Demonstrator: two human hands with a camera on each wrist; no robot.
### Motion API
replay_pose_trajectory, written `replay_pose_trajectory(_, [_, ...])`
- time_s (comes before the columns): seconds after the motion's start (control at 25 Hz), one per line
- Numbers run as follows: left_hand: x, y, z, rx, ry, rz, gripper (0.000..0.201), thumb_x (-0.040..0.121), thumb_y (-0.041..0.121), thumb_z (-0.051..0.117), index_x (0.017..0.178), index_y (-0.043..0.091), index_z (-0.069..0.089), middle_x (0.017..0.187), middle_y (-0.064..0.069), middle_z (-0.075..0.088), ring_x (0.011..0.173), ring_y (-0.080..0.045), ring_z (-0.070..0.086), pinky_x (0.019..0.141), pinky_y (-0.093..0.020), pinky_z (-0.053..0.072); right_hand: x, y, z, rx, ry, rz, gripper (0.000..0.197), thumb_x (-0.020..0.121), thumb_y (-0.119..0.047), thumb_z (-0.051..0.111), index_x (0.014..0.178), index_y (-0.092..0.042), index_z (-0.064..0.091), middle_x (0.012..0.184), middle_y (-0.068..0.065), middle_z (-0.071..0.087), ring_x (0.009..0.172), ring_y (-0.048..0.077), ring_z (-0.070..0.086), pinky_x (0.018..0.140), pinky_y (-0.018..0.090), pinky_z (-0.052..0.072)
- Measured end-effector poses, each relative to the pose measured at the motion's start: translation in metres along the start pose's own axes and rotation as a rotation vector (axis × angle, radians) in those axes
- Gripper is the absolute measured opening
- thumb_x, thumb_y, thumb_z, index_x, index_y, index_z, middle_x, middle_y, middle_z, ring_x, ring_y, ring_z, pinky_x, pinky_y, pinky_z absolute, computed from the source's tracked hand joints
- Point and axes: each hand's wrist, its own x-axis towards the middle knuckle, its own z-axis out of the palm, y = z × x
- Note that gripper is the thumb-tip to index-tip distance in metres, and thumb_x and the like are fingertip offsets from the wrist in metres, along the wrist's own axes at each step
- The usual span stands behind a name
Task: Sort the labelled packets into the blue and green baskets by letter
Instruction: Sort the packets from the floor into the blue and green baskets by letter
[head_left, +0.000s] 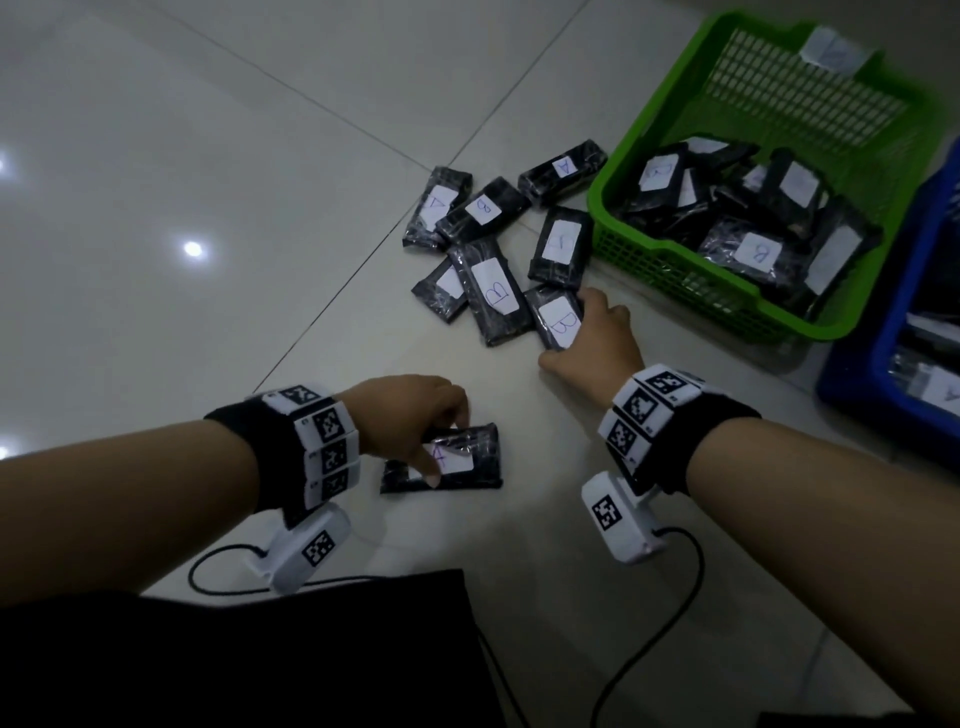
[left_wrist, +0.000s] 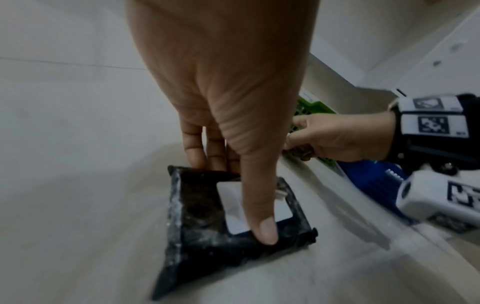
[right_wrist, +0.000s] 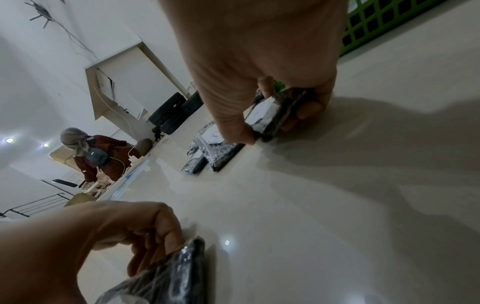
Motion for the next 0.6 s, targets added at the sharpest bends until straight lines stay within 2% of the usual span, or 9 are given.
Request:
replay_pose_trajectory(0.12, [0.0,0.001,0.001,-0.075,0.032,-0.07,0.047,0.068,0.043,0.079,0.103,0.022,0.058,0.097,0.003,0.054,0.09,-0.018,0.053,0.074,-0.027,0.041,-0.002,-0.005,0.002,0.031,0.015,-0.01,0.074,0.072,-0.024,0.071,0.136,-0.014,0.034,0.123,0.017,0.047,0.107,0.034,0.052,0.078,0.028,0.038])
replay_pose_trajectory(0.24, [0.001,0.003,-0.014,-0.217,0.132,-0.107,0.036,0.078,0.047,0.069,0.098,0.019,0.061,0.098,0.001,0.056,0.093,-0.018,0.055,0.077,-0.026,0.041,-0.006,-0.006,0.004,0.065,0.031,-0.011,0.067,0.073,-0.028,0.069,0.132,-0.014,0.039,0.12,0.016,0.054,0.104,0.034,0.056,0.079,0.031,0.043])
replay_pose_trajectory(0.36, [0.004,0.003,-0.038,-0.447,0.208,-0.19,0.04,0.084,0.051,0.06,0.097,0.014,0.064,0.092,-0.002,0.062,0.084,-0.016,0.056,0.078,-0.029,0.044,-0.01,-0.005,0.0,0.121,0.066,-0.004,0.055,0.075,-0.039,0.068,0.121,-0.015,0.047,0.113,0.011,0.062,0.096,0.029,0.061,0.079,0.034,0.051])
replay_pose_trajectory(0.44, [0.01,0.001,-0.05,-0.604,0.247,-0.192,0.042,0.085,0.053,0.057,0.094,0.012,0.065,0.084,-0.005,0.062,0.077,-0.019,0.057,0.083,-0.034,0.048,-0.012,-0.003,-0.006,0.173,0.087,-0.005,0.052,0.077,-0.044,0.067,0.118,-0.015,0.051,0.11,0.008,0.063,0.096,0.026,0.062,0.08,0.032,0.051])
replay_pose_trajectory(0.52, [0.017,0.002,-0.061,-0.777,0.294,-0.165,0.036,0.085,0.051,0.059,0.094,0.018,0.068,0.089,-0.007,0.068,0.083,-0.023,0.063,0.09,-0.04,0.05,-0.014,-0.001,-0.015,0.234,0.108,-0.017,0.047,0.081,-0.043,0.065,0.117,-0.015,0.054,0.109,0.005,0.065,0.095,0.022,0.062,0.079,0.03,0.049])
replay_pose_trajectory(0.6, [0.026,0.008,-0.073,-0.921,0.334,-0.162,0.03,0.086,0.045,0.06,0.096,0.019,0.07,0.097,-0.011,0.07,0.087,-0.024,0.064,0.093,-0.044,0.05,-0.016,0.001,-0.027,0.311,0.124,-0.025,0.038,0.087,-0.037,0.061,0.118,-0.016,0.057,0.107,0.001,0.066,0.093,0.017,0.061,0.075,0.025,0.044])
